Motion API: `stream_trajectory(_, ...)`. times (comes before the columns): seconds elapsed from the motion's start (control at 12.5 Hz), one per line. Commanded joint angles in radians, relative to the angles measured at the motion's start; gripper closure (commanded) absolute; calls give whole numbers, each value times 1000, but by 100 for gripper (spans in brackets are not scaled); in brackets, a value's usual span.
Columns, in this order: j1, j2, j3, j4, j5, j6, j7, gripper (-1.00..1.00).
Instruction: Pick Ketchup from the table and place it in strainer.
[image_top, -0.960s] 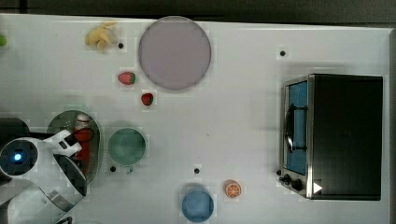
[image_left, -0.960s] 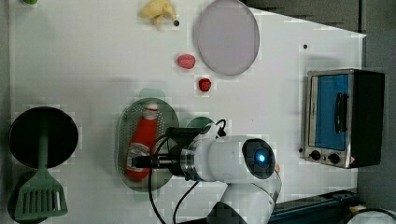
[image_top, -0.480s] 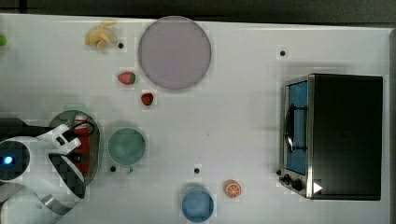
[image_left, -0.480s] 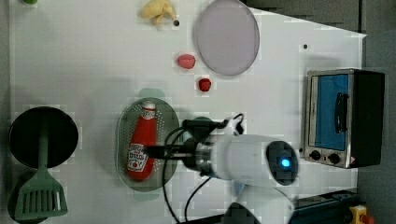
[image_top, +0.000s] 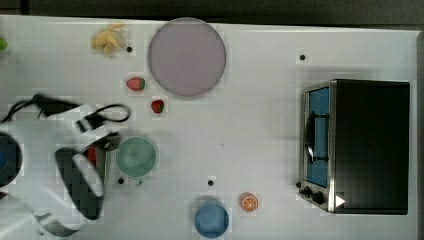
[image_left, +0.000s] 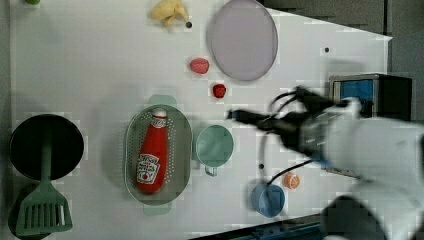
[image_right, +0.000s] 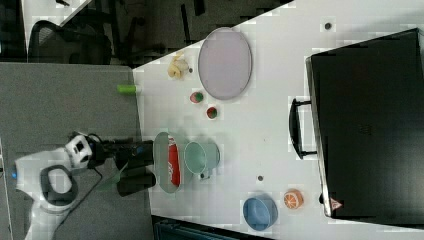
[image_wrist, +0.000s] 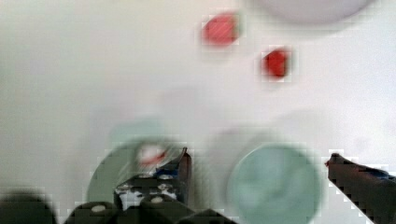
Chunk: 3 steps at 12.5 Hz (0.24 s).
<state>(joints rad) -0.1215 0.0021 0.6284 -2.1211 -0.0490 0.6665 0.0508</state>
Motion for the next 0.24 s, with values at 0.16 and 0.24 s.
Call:
stream_trajectory(0.16, -119, -87, -188, 63, 9, -196, 50, -100)
stream_trajectory(0.24, -123, -97, -239, 99, 9, -251, 41, -100)
